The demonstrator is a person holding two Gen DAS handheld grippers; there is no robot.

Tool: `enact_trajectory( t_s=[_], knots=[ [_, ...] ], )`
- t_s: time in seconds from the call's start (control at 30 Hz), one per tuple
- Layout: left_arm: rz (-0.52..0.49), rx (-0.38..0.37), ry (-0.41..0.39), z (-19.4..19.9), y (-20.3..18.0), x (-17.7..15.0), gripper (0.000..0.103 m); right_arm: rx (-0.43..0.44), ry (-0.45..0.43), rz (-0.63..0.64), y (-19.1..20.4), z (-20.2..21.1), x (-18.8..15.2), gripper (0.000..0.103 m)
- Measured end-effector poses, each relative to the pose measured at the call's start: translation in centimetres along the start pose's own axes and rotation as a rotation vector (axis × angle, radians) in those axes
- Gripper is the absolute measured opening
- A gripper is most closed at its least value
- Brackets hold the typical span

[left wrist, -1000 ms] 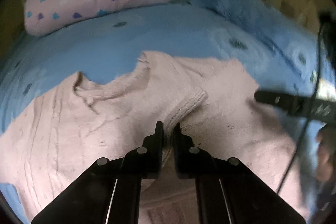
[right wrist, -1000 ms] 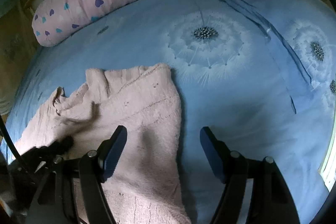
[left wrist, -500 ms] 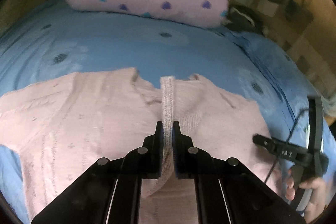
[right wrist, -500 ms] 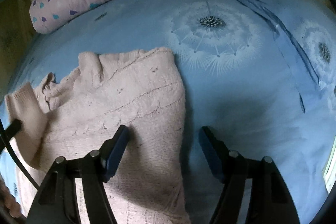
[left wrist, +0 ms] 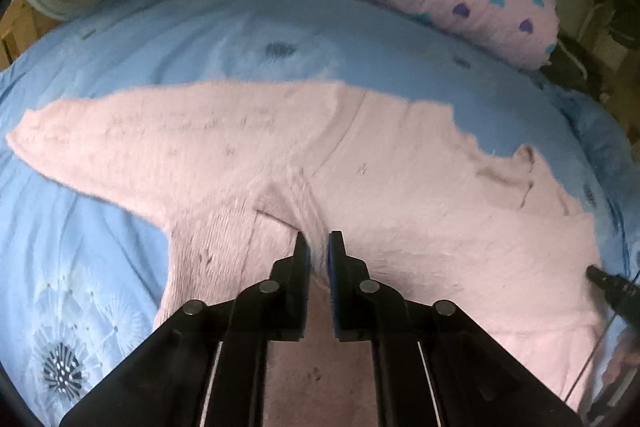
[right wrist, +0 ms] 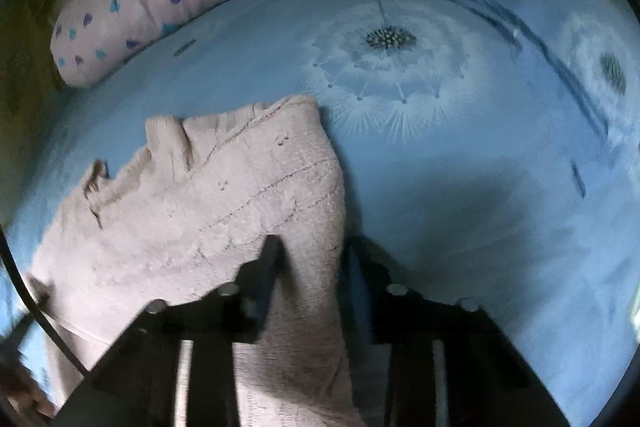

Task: Fold small clothes

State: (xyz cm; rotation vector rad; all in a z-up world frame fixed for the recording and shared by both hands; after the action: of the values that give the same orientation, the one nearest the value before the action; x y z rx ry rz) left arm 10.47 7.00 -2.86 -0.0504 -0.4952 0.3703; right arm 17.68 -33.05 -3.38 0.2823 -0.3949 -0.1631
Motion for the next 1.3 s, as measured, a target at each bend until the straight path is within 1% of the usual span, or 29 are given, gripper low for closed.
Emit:
enact_trajectory(
  t_s=[0.03,0.07,0.1,0.2,0.27,0.33,0.4,0.47,0.53,0.63,0.73,0.87,0.9,1.03,1.07,1.13,1.2,1.3],
  knots=[
    [-0.014,0.018,0.016,-0.3,0.2,-0.3,0.003,0.013,0.002,-0.015,-0.2,0.0,0.0,0.019],
    [-0.025,0.027,0.019,-0.4,0.2,-0.6,0.003,0.018,0.004,-0.032,-0.5,0.0,0.1,0.018],
    [-0.039,0.039,0.013,-0.2,0.1,-0.6,0.007,0.023,0.006,-0.043,-0.6,0.0,0.1,0.017],
    [-0.069,0.117,-0.038,1.2,0.4,-0.2,0.014,0.054,0.025,-0.093,-1.1,0.1,0.1,0.017],
    [-0.074,0.133,-0.059,2.3,0.7,0.3,0.016,0.061,0.031,-0.097,-1.2,0.5,0.1,0.021],
    [-0.075,0.113,-0.068,3.2,0.9,1.0,0.016,0.038,0.027,-0.095,-1.1,0.9,0.2,0.030],
    [-0.057,0.077,-0.073,4.1,1.1,1.8,0.016,-0.003,0.004,-0.059,-0.9,1.9,0.4,0.031],
    [-0.045,0.034,-0.078,4.8,1.2,2.6,0.016,-0.043,-0.030,-0.019,-0.3,3.2,0.9,0.035],
    [-0.049,0.007,-0.074,5.1,1.0,3.5,0.016,-0.046,-0.051,0.006,0.4,3.9,1.5,0.046],
    [-0.072,-0.012,-0.058,4.6,0.1,5.3,0.016,-0.019,-0.057,0.055,2.5,4.1,2.5,0.047],
    [-0.122,-0.028,-0.026,3.3,-1.5,6.7,0.016,0.001,-0.031,0.124,5.2,3.3,3.4,0.047],
    [-0.248,-0.064,-0.011,0.7,-5.3,8.7,0.016,0.027,-0.013,0.207,9.5,1.3,5.3,0.047],
    [-0.286,-0.074,-0.009,0.0,-6.5,9.1,0.016,0.029,-0.009,0.219,10.1,0.8,5.6,0.047],
    [-0.384,-0.134,0.028,-2.6,-9.9,10.1,0.016,0.029,0.033,0.271,12.7,-1.7,6.6,0.047],
    [-0.413,-0.141,0.023,-3.2,-10.7,10.5,0.016,0.024,0.049,0.284,13.1,-2.2,6.8,0.047],
    [-0.494,-0.129,0.009,-4.2,-12.0,11.1,0.016,0.004,0.064,0.329,14.1,-3.2,7.2,0.047],
    [-0.575,-0.102,0.016,-5.6,-13.1,11.5,0.016,-0.027,0.074,0.378,14.8,-4.1,7.6,0.047],
    [-0.619,-0.097,0.065,-7.7,-14.1,11.7,0.016,-0.046,0.101,0.401,15.1,-5.7,8.1,0.047]
  ],
)
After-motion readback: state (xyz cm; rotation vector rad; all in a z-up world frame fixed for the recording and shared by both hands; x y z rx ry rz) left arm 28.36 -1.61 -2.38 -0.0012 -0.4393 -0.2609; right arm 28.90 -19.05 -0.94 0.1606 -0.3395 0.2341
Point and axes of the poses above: each gripper's, at about its wrist camera, not at the fingertips, and z roughly against the way its jaws point, y to its left, x to its top, the point moved 8 cm from there along -z, roughly the way its jaws point, and after that the axes turned 6 degrees about y, right-handed, at the moved point
